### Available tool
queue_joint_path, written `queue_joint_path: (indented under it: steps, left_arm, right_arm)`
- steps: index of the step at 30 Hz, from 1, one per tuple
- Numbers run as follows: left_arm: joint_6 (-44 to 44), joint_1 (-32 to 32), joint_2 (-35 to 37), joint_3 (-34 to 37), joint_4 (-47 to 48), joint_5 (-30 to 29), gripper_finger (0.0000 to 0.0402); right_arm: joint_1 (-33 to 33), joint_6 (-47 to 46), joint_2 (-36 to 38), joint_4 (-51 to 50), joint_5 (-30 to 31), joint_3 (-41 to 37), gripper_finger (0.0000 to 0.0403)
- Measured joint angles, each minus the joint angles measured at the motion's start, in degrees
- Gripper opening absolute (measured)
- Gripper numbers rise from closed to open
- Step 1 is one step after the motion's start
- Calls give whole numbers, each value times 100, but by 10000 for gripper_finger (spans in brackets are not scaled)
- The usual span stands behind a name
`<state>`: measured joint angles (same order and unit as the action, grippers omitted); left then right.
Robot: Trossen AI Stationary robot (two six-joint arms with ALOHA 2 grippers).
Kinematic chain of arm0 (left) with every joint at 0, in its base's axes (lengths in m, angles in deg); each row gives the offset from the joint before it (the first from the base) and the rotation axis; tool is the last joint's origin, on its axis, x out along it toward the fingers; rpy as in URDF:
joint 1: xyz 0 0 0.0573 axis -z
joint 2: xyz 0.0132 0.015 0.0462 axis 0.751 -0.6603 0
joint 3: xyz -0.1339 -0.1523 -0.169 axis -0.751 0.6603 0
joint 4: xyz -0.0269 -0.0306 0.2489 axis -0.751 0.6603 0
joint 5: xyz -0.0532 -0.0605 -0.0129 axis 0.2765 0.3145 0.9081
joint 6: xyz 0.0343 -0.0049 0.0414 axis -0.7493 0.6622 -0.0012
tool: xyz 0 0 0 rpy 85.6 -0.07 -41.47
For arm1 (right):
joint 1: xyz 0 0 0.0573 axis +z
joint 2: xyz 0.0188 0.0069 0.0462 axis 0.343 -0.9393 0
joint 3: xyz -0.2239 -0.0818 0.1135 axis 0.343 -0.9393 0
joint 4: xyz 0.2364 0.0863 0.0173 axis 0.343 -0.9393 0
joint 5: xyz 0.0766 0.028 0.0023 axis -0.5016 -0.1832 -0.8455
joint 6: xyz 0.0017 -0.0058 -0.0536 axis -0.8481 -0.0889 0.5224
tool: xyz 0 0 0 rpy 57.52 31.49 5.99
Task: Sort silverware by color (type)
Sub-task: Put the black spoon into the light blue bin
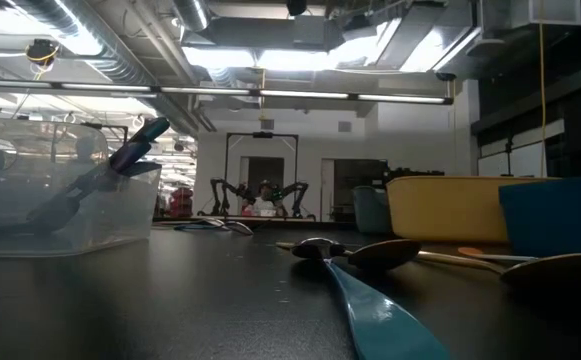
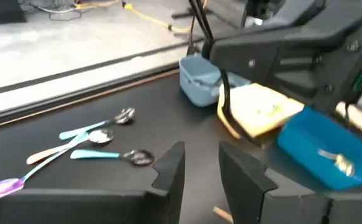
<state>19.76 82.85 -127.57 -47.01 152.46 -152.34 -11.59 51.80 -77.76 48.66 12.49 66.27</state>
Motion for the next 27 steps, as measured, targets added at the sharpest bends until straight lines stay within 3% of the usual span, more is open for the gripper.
queue_joint_path:
  steps: [8,17,27]
  left_arm:
    - [-157,-93,0,0,-385,-336,92]
    - [-1337,-399,0,0,-1492,-376,92]
    - [-1353,-557,0,0,-1536,-250,92]
  right_arm:
    - [0,-1,-2,87,0,0,0]
    - [0,-1,-2,93,-1,0,0]
    - [-1,1,-2,91,0,-2,0]
